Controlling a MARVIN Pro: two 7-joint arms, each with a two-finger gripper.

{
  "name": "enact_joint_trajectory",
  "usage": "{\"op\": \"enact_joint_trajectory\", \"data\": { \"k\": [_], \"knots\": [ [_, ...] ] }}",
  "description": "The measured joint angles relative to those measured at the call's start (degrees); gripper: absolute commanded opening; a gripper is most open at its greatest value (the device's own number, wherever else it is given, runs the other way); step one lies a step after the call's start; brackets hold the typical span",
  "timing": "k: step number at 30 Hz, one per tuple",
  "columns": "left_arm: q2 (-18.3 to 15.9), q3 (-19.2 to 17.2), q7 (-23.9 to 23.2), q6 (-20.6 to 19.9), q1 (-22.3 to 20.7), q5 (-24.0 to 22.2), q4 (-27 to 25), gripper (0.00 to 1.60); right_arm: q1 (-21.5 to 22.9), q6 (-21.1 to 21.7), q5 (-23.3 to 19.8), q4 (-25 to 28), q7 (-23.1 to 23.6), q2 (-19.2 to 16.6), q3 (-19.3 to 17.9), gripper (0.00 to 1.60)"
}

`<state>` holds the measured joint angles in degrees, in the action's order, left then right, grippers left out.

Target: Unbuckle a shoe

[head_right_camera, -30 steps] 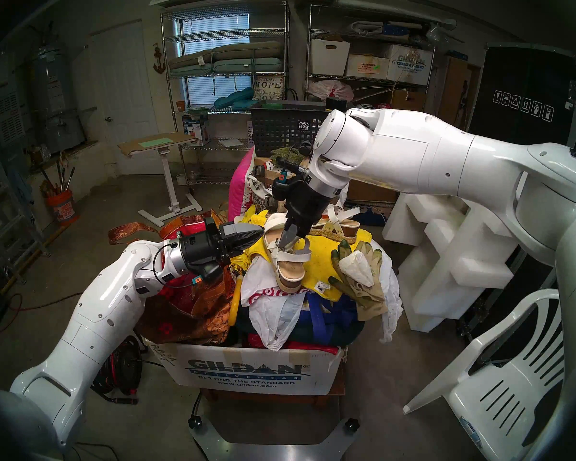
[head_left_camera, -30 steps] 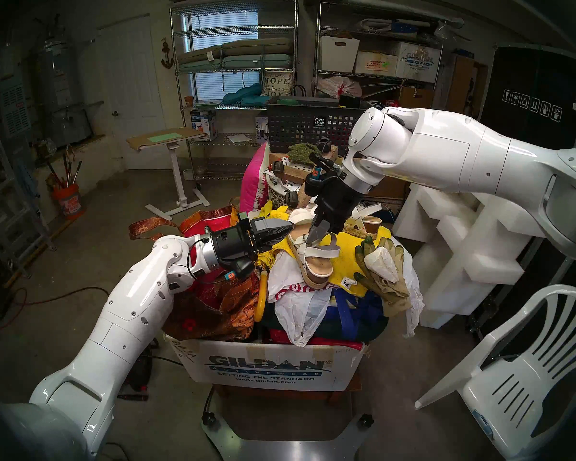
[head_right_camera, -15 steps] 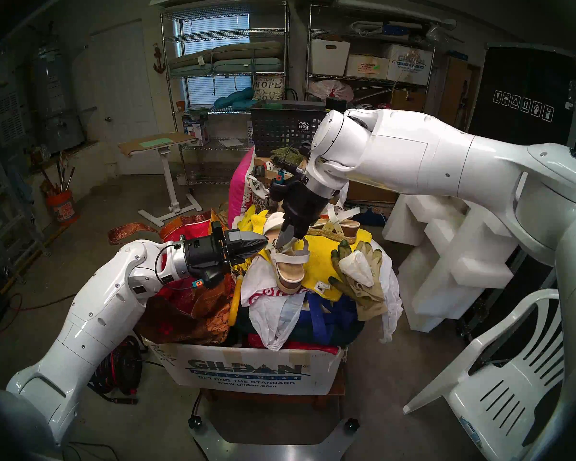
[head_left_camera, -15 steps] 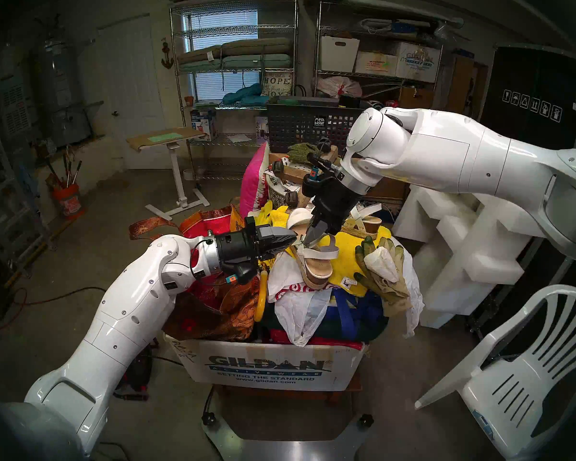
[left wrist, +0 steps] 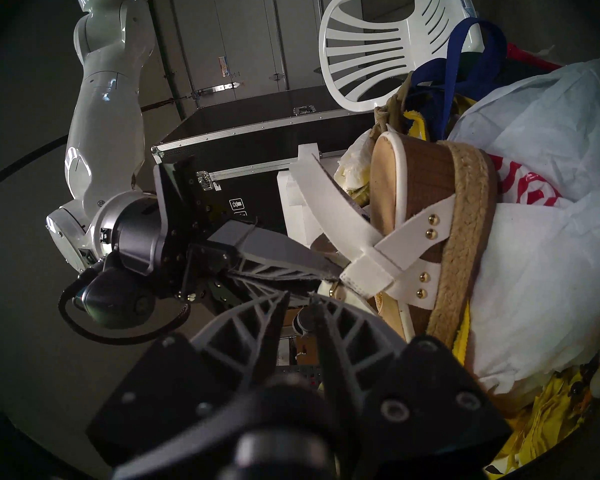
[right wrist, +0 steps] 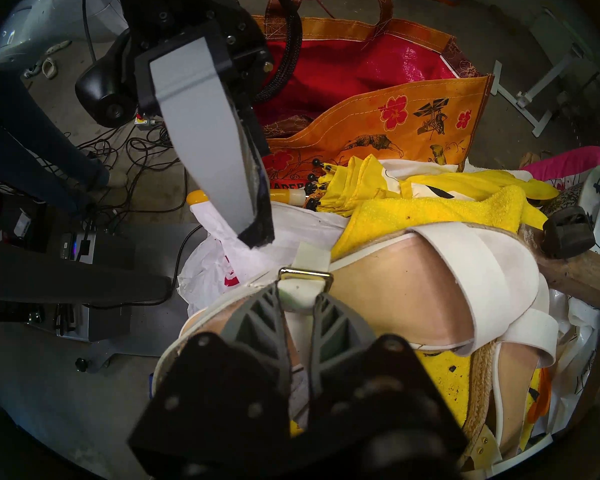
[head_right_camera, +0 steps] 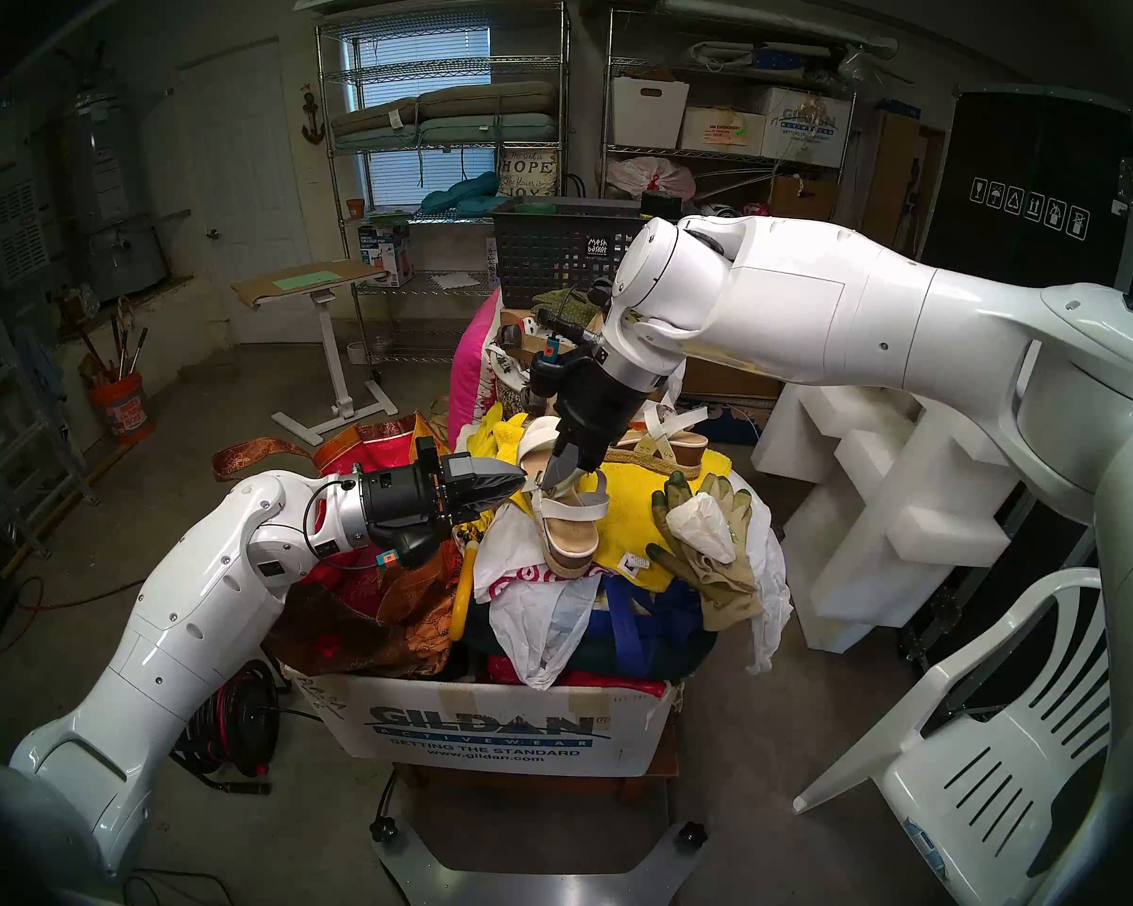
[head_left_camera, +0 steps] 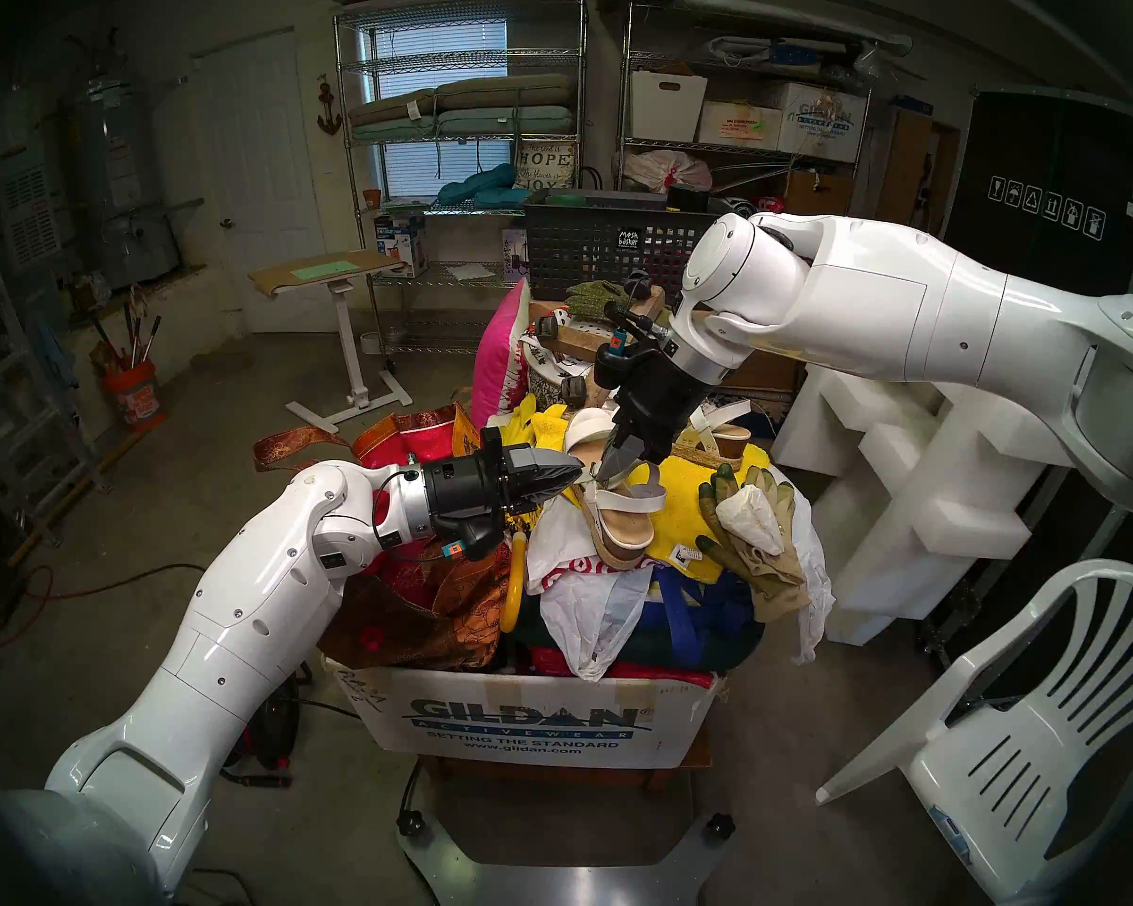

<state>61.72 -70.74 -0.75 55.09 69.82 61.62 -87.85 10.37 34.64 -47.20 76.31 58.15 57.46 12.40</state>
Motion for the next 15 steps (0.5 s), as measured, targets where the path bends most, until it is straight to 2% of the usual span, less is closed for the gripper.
{"op": "enact_joint_trajectory", "data": {
  "k": [5,6,7,15],
  "knots": [
    [0.42,0.14,0.04,-0.03,-0.08,0.36,0.1,0.8,0.03,0.01,-0.11,0.17,-0.06,-0.07,-0.02,0.0],
    [0.48,0.15,0.04,-0.05,-0.09,0.38,0.11,1.44,0.03,0.01,-0.12,0.17,-0.07,-0.08,-0.02,0.0],
    [0.55,0.16,0.02,-0.07,-0.09,0.4,0.14,1.6,0.04,0.02,-0.14,0.17,-0.07,-0.09,-0.02,0.0],
    [1.01,0.05,-0.03,-0.66,-0.16,0.37,0.48,1.6,0.05,0.01,-0.2,-0.04,0.05,-0.2,-0.01,0.0]
  ]
}}
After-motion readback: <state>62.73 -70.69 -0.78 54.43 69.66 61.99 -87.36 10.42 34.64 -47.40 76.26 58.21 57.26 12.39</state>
